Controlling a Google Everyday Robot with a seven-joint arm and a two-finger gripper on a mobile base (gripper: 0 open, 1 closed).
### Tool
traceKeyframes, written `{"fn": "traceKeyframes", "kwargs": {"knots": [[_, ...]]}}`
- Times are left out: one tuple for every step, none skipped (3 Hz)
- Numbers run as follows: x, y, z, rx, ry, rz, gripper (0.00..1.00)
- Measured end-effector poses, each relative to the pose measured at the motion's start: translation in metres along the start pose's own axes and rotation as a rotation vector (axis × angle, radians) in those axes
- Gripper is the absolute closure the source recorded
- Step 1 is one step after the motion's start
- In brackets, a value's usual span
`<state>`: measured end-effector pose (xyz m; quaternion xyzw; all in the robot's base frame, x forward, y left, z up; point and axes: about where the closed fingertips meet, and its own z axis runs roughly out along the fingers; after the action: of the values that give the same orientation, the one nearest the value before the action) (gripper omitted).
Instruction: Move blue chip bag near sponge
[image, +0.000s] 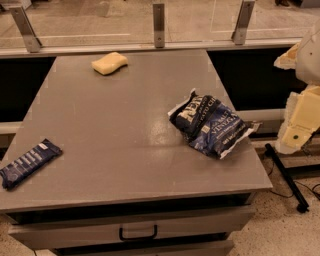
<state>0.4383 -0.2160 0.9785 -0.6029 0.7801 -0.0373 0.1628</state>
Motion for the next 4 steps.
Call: {"fn": "traceKeyframes", "kwargs": {"knots": [[0.0, 0.0, 0.0, 0.0, 0.0, 0.0, 0.0], [-0.002, -0.001, 0.015, -0.022, -0.01, 0.003, 0.0], [-0.015, -0.009, 0.054, -0.062, -0.052, 0.059, 0.0], [-0.039, -0.021, 0.092, -0.086, -0.112, 0.131, 0.0]]}}
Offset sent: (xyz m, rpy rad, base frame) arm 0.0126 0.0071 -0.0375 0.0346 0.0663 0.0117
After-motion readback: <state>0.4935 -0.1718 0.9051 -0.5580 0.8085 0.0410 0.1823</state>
